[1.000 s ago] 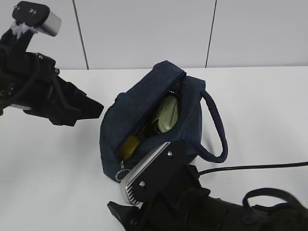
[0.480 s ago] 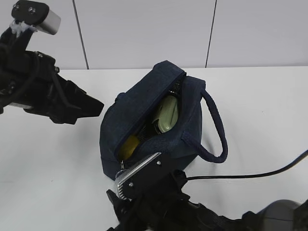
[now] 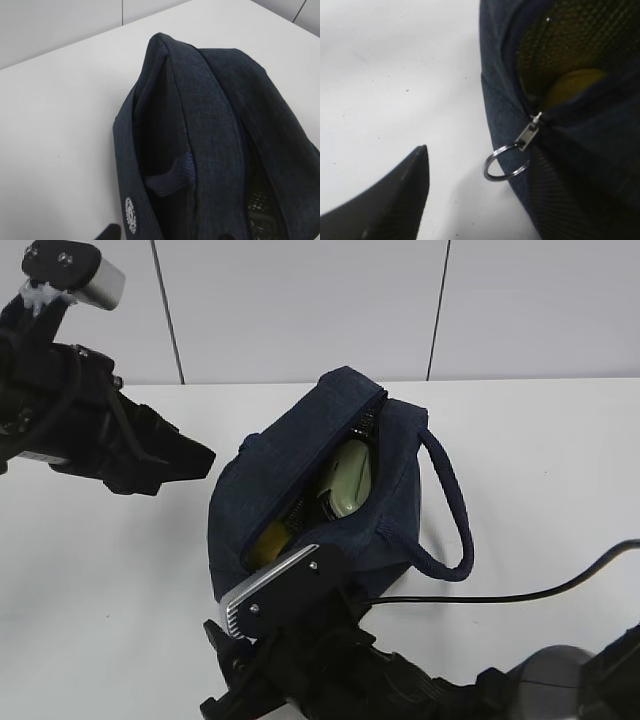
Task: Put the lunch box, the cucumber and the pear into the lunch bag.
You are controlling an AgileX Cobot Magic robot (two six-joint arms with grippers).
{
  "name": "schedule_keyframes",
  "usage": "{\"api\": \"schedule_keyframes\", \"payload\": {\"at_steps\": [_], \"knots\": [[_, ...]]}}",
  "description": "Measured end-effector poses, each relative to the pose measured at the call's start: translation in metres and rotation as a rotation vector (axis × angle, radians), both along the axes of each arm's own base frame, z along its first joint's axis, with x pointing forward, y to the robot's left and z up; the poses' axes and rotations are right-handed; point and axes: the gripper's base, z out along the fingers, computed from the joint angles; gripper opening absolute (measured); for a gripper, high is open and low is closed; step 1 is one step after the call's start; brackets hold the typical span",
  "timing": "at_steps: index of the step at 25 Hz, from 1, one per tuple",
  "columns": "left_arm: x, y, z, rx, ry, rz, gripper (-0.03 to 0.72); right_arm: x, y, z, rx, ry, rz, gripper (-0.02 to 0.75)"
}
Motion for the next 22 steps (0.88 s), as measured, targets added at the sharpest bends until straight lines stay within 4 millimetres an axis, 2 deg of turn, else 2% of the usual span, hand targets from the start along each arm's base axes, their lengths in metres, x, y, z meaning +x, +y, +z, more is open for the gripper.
{"api": "schedule_keyframes", "payload": {"at_steps": [6, 9, 15, 19, 22], "knots": [[0.0001, 0.0, 0.0001, -0.002, 0.0, 0.001, 0.35, 0.0027, -0.0045, -0.0046, 0.008, 0.039, -0.08, 0.463], [0.0001, 0.0, 0.0001, -0.002, 0.0, 0.001, 0.35, 0.0013, -0.0021, -0.0041, 0.002, 0.028, -0.042, 0.428], [0.0001, -0.0001, 0.0002, -0.004, 0.001, 0.002, 0.347, 0.0012, -0.0019, -0.0041, 0.002, 0.028, -0.04, 0.276], [0.0001, -0.0001, 0.0002, -0.004, 0.001, 0.002, 0.342, 0.0012, -0.0019, -0.0041, 0.002, 0.028, -0.04, 0.231], [0.0001, -0.0001, 0.0002, -0.004, 0.001, 0.002, 0.341, 0.0014, -0.0024, -0.0043, 0.002, 0.031, -0.046, 0.233]]}}
